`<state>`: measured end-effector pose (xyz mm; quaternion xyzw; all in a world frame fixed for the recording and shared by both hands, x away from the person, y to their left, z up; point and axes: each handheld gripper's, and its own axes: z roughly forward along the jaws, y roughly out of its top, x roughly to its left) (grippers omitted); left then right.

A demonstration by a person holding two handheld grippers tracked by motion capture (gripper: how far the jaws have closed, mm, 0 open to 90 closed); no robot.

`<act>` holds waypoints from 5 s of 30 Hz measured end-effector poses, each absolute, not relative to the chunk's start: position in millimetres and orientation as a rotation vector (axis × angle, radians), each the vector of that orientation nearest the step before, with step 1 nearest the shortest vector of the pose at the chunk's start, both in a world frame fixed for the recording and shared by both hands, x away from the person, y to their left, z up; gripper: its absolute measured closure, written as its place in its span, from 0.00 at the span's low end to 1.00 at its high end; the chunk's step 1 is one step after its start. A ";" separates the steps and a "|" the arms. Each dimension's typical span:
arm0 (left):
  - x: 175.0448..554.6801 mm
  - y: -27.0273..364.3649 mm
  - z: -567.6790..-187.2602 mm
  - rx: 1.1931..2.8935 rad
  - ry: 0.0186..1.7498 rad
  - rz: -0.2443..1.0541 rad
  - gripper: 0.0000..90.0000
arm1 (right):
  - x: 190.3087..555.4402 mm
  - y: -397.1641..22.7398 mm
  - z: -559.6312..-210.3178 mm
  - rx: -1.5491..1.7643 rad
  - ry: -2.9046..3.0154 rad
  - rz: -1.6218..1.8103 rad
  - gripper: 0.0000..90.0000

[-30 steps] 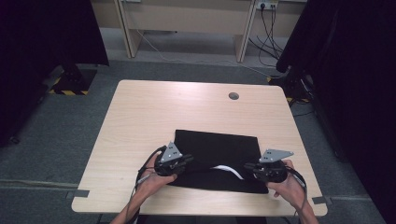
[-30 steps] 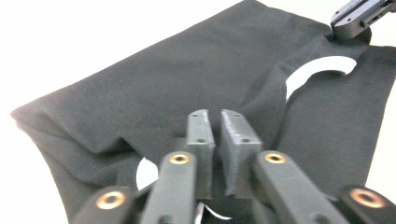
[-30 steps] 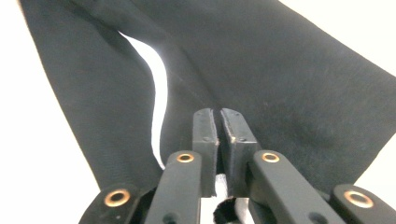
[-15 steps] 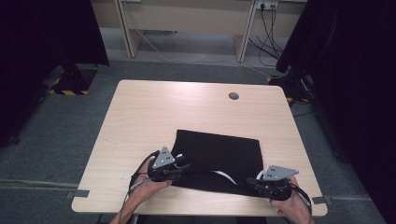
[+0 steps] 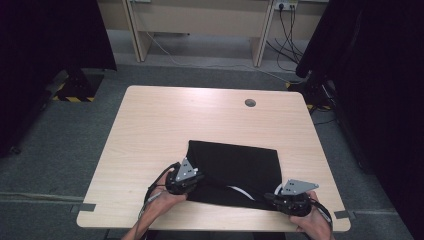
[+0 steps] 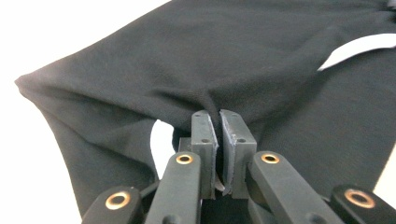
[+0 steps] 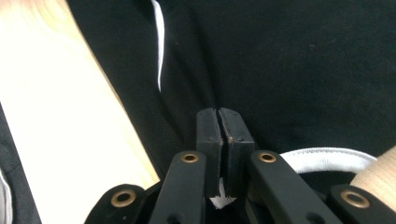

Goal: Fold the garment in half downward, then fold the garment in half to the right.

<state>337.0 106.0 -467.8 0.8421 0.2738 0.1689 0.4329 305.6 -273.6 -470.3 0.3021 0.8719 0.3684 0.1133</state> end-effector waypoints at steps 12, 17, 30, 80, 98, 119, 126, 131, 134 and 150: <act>307.0 122.8 -480.4 2.149 0.647 0.377 0.56 | 301.9 -269.7 -468.2 0.938 2.544 1.056 0.78; 302.8 122.9 -474.2 2.078 0.709 0.339 0.30 | 308.8 -270.6 -451.8 0.995 2.450 1.126 0.57; 304.8 128.0 -475.6 2.020 0.859 0.299 0.14 | 350.2 -246.4 -460.4 1.101 2.468 1.051 0.42; 307.2 121.1 -485.5 2.198 0.860 0.347 0.00 | 350.6 -328.6 -471.6 1.133 2.357 0.973 0.34; 299.7 83.2 -483.6 2.206 0.744 0.365 0.02 | 350.7 -327.9 -471.7 1.135 2.357 0.970 0.34; 325.3 45.6 -481.0 2.150 0.720 0.375 0.64 | 351.0 -327.5 -472.0 1.137 2.355 0.972 0.34; 325.8 41.8 -480.9 2.164 0.667 0.373 0.83 | 350.5 -328.6 -470.6 1.147 2.363 0.959 0.34; 317.9 38.2 -481.0 2.171 0.629 0.354 0.84 | 348.1 -333.2 -466.1 1.158 2.376 0.914 0.34; 316.0 37.5 -481.1 2.177 0.618 0.369 0.84 | 347.9 -331.0 -458.8 1.170 2.356 0.966 0.34; 317.9 39.5 -481.1 2.169 0.640 0.343 0.82 | 379.9 -236.8 -423.9 0.967 2.414 1.146 0.33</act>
